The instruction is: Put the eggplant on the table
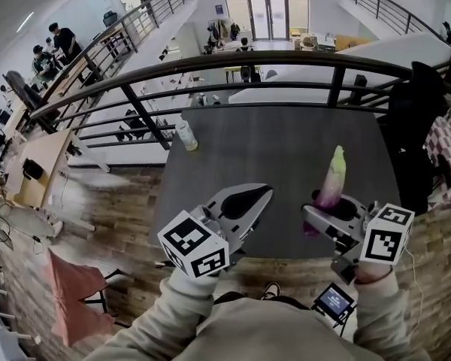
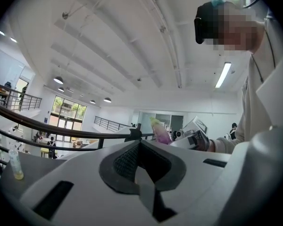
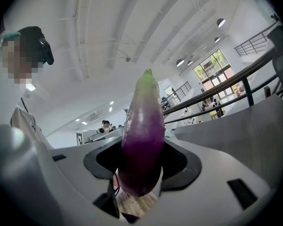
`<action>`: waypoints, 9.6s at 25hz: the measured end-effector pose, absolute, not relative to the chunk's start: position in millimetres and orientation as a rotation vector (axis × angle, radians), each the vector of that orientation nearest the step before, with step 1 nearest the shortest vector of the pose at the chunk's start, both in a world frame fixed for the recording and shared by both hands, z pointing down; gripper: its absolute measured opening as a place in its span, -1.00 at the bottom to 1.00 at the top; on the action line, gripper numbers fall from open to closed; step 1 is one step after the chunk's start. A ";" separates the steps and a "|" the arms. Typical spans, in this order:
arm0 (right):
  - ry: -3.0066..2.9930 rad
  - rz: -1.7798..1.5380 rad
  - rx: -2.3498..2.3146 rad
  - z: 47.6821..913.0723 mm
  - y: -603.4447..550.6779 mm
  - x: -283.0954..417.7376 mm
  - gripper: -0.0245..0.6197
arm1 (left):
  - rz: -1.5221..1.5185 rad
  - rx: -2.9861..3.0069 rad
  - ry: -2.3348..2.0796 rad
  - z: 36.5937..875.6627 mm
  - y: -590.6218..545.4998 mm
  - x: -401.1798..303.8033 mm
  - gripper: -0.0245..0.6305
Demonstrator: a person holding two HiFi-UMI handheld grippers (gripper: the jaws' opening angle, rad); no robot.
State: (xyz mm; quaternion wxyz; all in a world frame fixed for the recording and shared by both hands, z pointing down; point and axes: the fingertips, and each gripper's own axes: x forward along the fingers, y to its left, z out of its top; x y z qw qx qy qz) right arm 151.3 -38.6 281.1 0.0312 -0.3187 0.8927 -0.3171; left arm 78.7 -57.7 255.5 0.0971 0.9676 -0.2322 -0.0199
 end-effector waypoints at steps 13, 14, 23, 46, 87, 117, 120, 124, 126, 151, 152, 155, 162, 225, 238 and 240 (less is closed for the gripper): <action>2.769 -1.006 -0.896 285.2 -79.2 152.9 -0.19 | -0.026 2.851 -0.701 259.3 -93.3 94.5 -0.91; 2.768 -1.004 -0.905 285.5 -81.2 154.5 -0.19 | -0.032 2.853 -0.693 259.5 -97.1 96.0 -0.91; 2.752 -1.002 -0.990 282.2 -112.0 161.8 -0.19 | -0.075 2.869 -0.623 251.6 -138.4 103.3 -0.91; 2.784 -1.035 -1.140 278.3 -238.4 95.4 -0.19 | -0.037 2.866 -0.525 272.5 -259.5 28.4 -0.91; 2.800 -1.086 -1.082 292.8 -263.9 118.2 -0.19 | -0.029 2.819 -0.576 285.3 -278.4 48.7 -0.91; 2.783 -1.451 -1.130 417.6 -251.5 107.8 -0.20 | 0.080 2.575 -0.592 413.2 -268.3 27.7 -0.91; 2.780 -1.480 -1.125 428.3 -251.5 110.9 -0.19 | 0.085 2.558 -0.600 422.6 -268.5 29.0 -0.91; 2.774 -1.522 -1.122 442.3 -248.6 111.1 -0.19 | 0.095 2.532 -0.608 435.1 -261.1 26.7 -0.91; 2.766 -1.542 -1.123 448.5 -248.6 113.1 -0.19 | 0.107 2.516 -0.611 442.2 -257.8 25.5 -0.91; 2.790 -1.868 -1.100 554.0 -228.1 102.6 -0.19 | 0.150 2.381 -0.658 510.4 -238.0 2.9 -0.91; 2.796 -1.885 -1.096 559.8 -226.4 101.6 -0.19 | 0.153 2.377 -0.660 512.6 -237.7 1.8 -0.91; 2.796 -1.932 -1.088 575.2 -222.0 99.1 -0.19 | 0.169 2.366 -0.663 520.3 -236.4 -0.7 -0.91; 2.795 -2.051 -1.076 616.0 -213.1 97.9 -0.19 | 0.192 2.334 -0.677 535.2 -236.9 -9.7 -0.91; 2.857 -2.212 -1.460 732.1 -183.8 139.5 -0.07 | 0.227 2.259 -0.675 565.4 -216.9 -20.1 -0.91; 2.718 -1.973 -1.493 639.1 -212.8 154.2 -0.07 | 0.206 2.417 -0.668 492.7 -239.3 -18.0 -0.91; 2.689 -1.883 -1.475 612.3 -222.8 158.9 -0.07 | 0.209 2.457 -0.645 478.5 -243.9 -13.3 -0.91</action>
